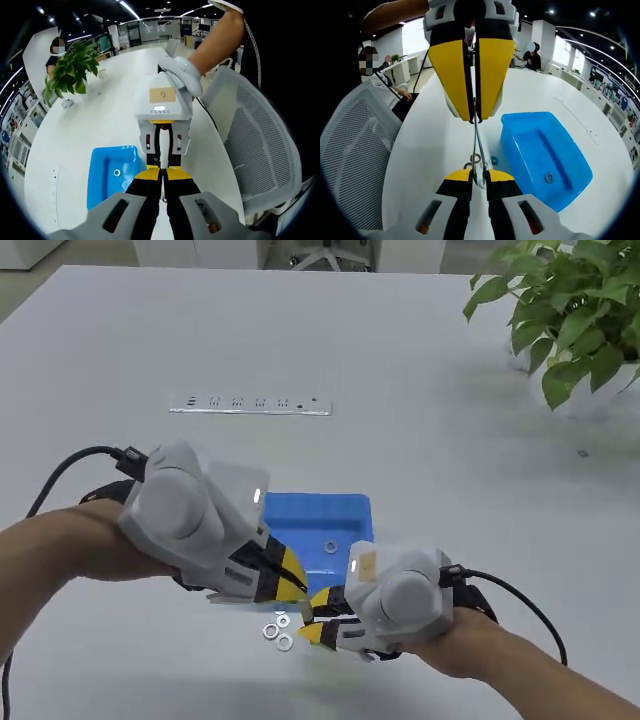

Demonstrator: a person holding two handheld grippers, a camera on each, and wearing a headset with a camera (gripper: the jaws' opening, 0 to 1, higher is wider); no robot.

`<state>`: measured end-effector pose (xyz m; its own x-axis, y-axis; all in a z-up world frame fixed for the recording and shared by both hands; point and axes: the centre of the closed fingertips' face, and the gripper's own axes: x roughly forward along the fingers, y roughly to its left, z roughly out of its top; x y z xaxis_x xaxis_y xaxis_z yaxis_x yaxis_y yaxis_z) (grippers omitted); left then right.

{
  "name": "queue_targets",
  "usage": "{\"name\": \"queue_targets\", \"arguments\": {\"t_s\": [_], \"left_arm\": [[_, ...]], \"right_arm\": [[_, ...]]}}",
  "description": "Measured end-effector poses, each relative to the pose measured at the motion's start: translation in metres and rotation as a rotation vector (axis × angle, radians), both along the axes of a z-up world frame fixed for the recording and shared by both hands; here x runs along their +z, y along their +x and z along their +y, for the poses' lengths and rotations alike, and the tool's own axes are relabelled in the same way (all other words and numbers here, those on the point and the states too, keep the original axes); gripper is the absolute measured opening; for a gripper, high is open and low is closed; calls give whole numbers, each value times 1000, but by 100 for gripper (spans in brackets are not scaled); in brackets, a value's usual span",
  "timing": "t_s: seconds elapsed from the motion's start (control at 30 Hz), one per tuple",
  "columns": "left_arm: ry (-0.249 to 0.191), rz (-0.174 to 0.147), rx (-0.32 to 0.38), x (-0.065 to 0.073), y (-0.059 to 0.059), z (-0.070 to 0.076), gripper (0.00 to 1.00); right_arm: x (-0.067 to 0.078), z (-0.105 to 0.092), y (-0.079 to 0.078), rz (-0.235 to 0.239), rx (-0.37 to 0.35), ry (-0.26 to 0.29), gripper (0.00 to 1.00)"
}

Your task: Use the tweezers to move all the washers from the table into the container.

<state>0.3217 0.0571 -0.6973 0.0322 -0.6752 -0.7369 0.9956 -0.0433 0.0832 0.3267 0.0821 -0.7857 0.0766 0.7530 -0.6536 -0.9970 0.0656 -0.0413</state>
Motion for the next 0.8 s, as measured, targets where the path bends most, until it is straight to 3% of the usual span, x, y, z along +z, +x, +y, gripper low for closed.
{"name": "queue_targets", "arguments": {"t_s": [0.37,0.8], "left_arm": [[12,5,8,-8,1,1,5],[-13,9,16,-7,6,-4,5]], "right_arm": [[-8,1,1,15,7,-4,12],[-9,-1,2,24,-12,-2,11]]}}
